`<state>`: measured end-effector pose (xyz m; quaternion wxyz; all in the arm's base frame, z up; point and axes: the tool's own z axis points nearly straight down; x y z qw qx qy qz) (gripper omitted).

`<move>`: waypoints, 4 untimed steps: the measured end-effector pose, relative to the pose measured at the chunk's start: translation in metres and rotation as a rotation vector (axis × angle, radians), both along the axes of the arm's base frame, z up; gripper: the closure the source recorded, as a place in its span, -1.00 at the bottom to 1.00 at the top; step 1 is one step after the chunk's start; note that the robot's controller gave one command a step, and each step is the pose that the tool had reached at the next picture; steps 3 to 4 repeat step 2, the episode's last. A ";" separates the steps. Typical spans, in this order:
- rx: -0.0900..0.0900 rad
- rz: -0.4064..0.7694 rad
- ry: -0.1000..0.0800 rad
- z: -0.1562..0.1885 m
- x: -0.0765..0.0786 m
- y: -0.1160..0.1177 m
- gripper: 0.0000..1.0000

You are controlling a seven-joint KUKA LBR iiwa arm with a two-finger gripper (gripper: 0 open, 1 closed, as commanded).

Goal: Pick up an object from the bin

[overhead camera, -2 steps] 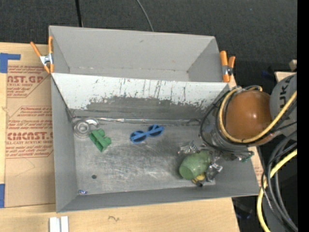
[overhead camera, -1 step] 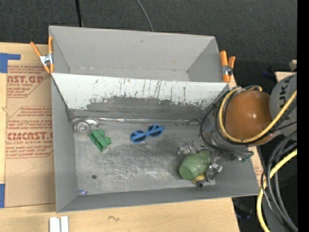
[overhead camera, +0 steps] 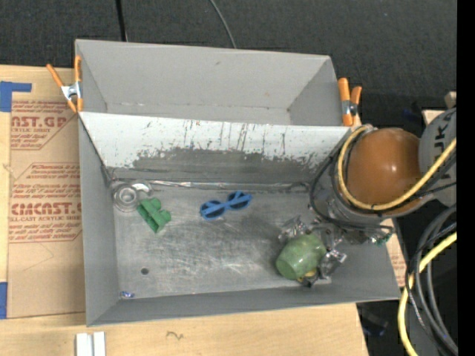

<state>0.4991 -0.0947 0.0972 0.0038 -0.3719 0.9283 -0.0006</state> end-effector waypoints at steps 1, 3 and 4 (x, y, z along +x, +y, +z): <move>-0.001 -0.001 0.005 0.016 0.001 0.001 1.00; -0.001 -0.002 0.003 0.053 0.002 0.003 1.00; -0.001 -0.002 0.003 0.053 0.002 0.003 1.00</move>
Offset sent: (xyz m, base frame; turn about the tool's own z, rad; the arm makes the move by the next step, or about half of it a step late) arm -0.0002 0.0000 0.0152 0.0000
